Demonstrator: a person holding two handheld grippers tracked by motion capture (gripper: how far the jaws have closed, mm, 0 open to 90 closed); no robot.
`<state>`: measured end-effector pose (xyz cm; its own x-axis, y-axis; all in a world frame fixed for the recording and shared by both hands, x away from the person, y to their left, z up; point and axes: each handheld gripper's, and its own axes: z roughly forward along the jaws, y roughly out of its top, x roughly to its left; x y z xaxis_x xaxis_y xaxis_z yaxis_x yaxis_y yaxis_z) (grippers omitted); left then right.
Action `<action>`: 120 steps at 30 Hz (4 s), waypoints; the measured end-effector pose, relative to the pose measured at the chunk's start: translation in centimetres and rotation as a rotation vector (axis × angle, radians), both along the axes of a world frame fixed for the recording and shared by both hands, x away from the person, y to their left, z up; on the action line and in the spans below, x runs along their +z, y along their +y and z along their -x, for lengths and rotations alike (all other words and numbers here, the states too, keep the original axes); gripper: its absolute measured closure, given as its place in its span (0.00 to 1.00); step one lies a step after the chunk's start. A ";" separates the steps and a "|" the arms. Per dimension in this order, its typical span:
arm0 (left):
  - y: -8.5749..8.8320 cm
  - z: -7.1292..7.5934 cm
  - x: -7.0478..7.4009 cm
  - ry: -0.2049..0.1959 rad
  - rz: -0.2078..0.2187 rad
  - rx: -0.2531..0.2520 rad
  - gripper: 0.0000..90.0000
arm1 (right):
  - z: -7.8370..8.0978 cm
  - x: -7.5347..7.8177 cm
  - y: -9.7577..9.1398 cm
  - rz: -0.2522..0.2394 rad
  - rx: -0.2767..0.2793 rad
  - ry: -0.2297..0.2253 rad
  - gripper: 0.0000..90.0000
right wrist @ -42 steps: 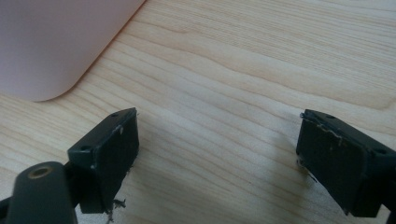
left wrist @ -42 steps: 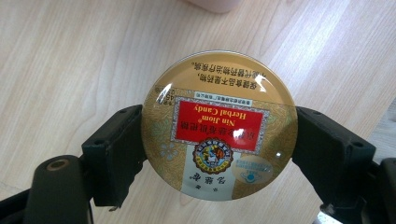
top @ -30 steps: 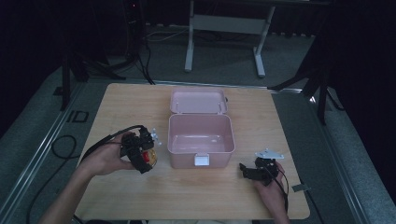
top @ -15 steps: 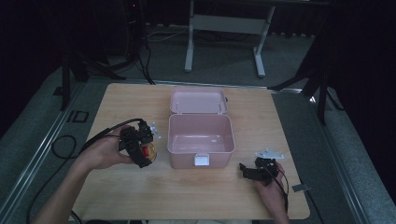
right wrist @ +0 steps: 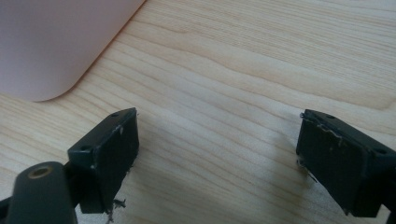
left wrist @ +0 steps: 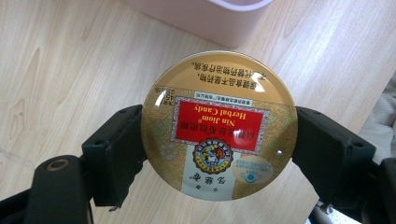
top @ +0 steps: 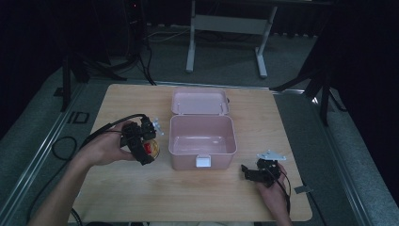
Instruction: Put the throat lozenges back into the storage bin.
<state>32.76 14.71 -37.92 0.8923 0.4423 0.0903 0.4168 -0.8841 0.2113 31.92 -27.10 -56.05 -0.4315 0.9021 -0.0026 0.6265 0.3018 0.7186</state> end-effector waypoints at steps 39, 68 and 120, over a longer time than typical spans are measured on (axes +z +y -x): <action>-3.1 -1.8 1.7 0.017 -0.055 -0.049 0.23 | 0.0 0.0 0.0 0.001 0.001 -0.002 0.14; -5.8 -2.8 2.0 0.026 -0.067 -0.077 0.23 | 0.0 0.0 0.0 0.001 0.001 -0.002 0.14; -9.2 -4.1 2.5 0.033 -0.059 -0.074 0.23 | 0.0 0.0 0.0 0.000 0.000 -0.001 0.14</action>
